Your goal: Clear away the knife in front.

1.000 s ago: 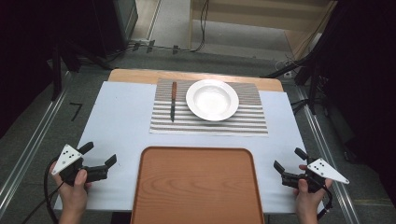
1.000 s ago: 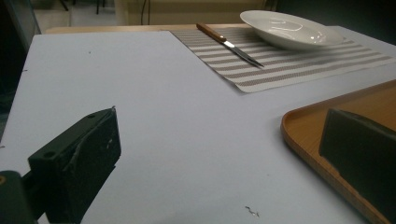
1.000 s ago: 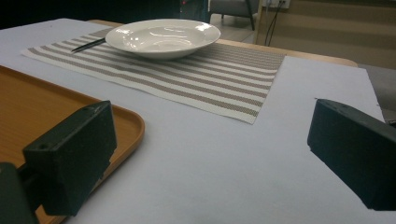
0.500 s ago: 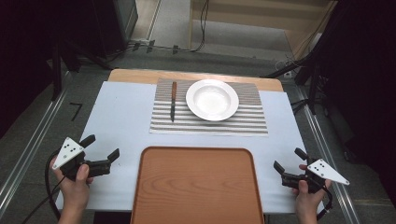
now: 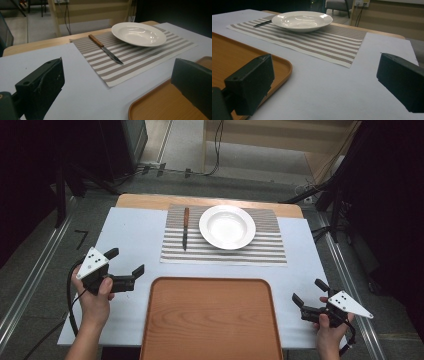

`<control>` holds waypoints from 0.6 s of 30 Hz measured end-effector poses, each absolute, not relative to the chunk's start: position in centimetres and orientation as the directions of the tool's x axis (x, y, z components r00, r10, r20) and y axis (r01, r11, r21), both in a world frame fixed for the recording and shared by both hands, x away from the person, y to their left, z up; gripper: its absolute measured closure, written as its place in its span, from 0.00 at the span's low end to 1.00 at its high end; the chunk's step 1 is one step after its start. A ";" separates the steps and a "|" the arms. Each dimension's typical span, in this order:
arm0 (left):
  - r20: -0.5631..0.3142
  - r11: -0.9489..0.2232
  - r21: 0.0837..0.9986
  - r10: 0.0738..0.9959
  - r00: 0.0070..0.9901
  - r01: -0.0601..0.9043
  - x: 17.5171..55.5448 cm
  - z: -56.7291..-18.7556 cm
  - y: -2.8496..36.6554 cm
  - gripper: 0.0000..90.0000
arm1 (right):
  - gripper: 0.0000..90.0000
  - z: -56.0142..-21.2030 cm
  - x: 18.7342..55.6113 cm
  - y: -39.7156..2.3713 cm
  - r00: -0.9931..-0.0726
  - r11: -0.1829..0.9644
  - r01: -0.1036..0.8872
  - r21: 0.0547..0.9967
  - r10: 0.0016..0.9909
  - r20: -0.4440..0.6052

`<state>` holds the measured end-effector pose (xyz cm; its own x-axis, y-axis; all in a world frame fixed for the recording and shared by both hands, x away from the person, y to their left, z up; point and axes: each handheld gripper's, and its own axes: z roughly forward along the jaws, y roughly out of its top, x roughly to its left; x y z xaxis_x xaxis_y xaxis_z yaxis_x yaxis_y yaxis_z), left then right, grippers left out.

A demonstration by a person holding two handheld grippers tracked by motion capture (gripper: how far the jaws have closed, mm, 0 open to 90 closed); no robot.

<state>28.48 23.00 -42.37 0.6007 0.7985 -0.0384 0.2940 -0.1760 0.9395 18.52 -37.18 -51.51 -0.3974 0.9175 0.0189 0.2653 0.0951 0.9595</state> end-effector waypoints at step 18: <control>-0.066 -0.171 0.935 0.776 0.627 0.310 33.0 -40.3 20.5 0.00 | 0.00 -51.5 18.5 -37.1 -0.407 0.105 0.267 0.958 0.913 0.014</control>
